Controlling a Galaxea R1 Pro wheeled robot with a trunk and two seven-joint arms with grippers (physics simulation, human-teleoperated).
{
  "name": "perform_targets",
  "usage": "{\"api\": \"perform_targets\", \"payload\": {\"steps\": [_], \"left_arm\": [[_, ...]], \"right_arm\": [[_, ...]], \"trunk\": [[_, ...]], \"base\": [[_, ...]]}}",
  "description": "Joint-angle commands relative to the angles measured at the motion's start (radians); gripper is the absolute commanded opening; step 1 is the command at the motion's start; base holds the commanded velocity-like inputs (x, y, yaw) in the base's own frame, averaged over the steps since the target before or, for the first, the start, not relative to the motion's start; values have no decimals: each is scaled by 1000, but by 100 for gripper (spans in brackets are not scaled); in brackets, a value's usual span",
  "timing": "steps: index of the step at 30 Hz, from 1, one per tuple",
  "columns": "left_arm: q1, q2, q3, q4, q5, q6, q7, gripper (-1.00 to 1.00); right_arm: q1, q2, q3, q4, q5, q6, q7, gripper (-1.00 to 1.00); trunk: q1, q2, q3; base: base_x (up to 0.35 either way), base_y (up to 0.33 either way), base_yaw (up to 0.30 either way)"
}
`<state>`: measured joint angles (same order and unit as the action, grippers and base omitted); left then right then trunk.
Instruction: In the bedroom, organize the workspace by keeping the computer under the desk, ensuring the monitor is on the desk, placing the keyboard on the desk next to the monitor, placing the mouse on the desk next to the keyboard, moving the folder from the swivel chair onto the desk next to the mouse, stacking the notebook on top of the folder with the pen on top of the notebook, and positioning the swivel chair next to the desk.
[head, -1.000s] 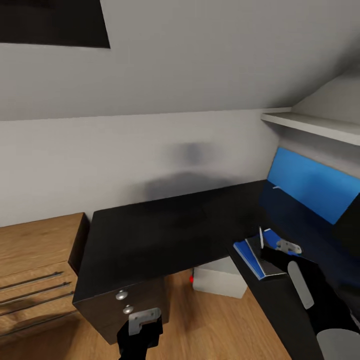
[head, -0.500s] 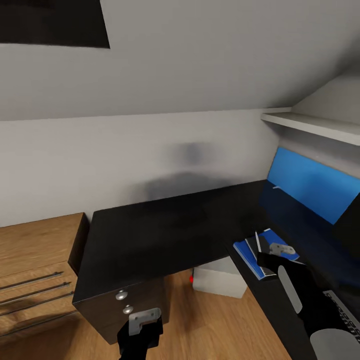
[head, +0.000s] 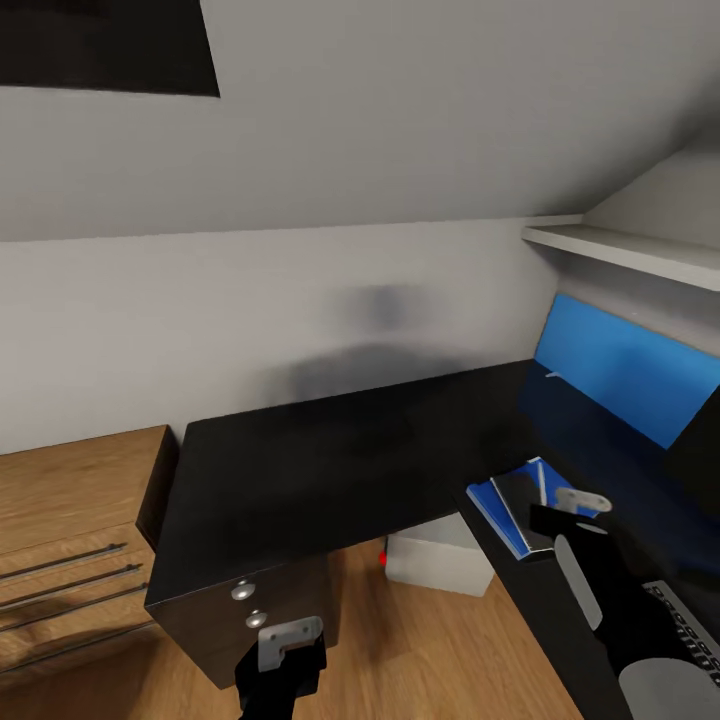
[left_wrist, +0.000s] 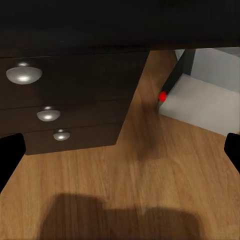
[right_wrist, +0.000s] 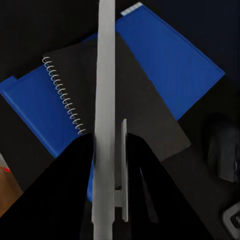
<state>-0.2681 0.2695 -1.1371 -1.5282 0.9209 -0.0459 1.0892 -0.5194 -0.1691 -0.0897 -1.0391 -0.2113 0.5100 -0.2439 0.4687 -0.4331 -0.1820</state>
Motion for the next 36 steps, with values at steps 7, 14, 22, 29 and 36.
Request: {"api": "perform_targets", "payload": {"steps": [7, 14, 22, 29, 36], "left_arm": [[-2, 1, -3, -1, 6, -5, 4, 100], [-2, 2, -3, -1, 6, -5, 4, 100], [-2, 0, -5, -1, 7, -5, 7, 100], [-2, 0, -6, -1, 7, -5, 7, 100], [-2, -1, -7, -1, 7, -5, 7, 100]], "right_arm": [[-1, 0, 13, 15, -11, -7, -35, -100], [-1, 2, 16, 20, -11, -8, -34, -100], [-2, 1, 50, 91, -10, -10, -34, -100], [-2, 1, 56, 113, -10, -17, -34, -100], [-3, -1, 57, 140, -8, -54, -34, -100]], "trunk": [[1, -2, -2], [1, -2, -2], [1, -2, -2], [1, -2, -2], [1, -2, -2]], "base": [[0, 0, 0], [150, 0, 0], [43, 0, 0], [3, 0, 0], [0, 0, 0]]}}
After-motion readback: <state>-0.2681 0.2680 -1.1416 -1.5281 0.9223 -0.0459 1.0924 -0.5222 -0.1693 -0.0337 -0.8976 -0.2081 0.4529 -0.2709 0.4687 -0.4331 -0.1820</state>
